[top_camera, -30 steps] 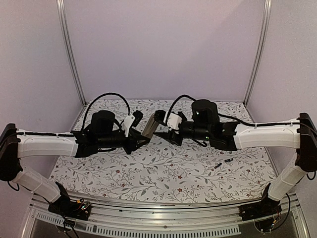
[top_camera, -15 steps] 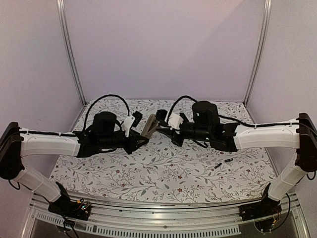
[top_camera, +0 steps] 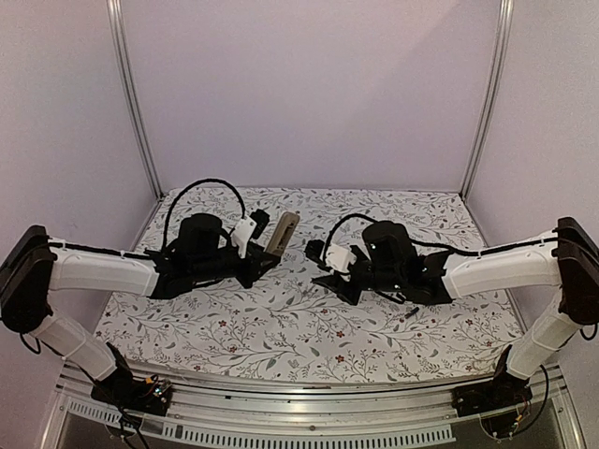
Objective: Load the batteries into the remote control
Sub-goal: Remove the battery cover from the remote control, then pass from the left arm to the right
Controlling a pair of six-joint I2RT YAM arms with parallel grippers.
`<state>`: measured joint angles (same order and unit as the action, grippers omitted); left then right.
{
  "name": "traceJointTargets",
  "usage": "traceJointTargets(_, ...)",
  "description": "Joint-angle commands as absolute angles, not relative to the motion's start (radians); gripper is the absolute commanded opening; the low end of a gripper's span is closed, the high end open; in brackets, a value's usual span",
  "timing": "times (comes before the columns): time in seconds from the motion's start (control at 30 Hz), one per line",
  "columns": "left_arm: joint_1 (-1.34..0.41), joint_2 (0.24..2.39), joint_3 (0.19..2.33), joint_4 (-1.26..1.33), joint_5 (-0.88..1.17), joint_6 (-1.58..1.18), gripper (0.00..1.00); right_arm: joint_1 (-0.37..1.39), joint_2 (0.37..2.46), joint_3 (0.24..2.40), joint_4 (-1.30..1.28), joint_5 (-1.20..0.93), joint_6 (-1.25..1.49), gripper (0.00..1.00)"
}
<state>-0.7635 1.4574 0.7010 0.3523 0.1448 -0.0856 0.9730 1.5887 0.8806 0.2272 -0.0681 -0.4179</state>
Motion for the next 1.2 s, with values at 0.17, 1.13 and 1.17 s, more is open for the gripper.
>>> traceJointTargets(0.17, -0.741, 1.432, 0.696, 0.365, 0.149, -0.100, 0.00, 0.954, 1.542, 0.858, 0.199, -0.039, -0.309, 0.44)
traceJointTargets(1.13, -0.739, 1.200, 0.496, 0.522, 0.667, -0.326, 0.00, 0.943, 1.607, 1.170, 0.253, -0.569, -0.101, 0.88)
traceJointTargets(1.17, -0.742, 1.200, 0.496, 0.525, 0.673, -0.328, 0.00, 0.944, 1.620, 1.186, 0.253, -0.583, -0.095, 0.85)
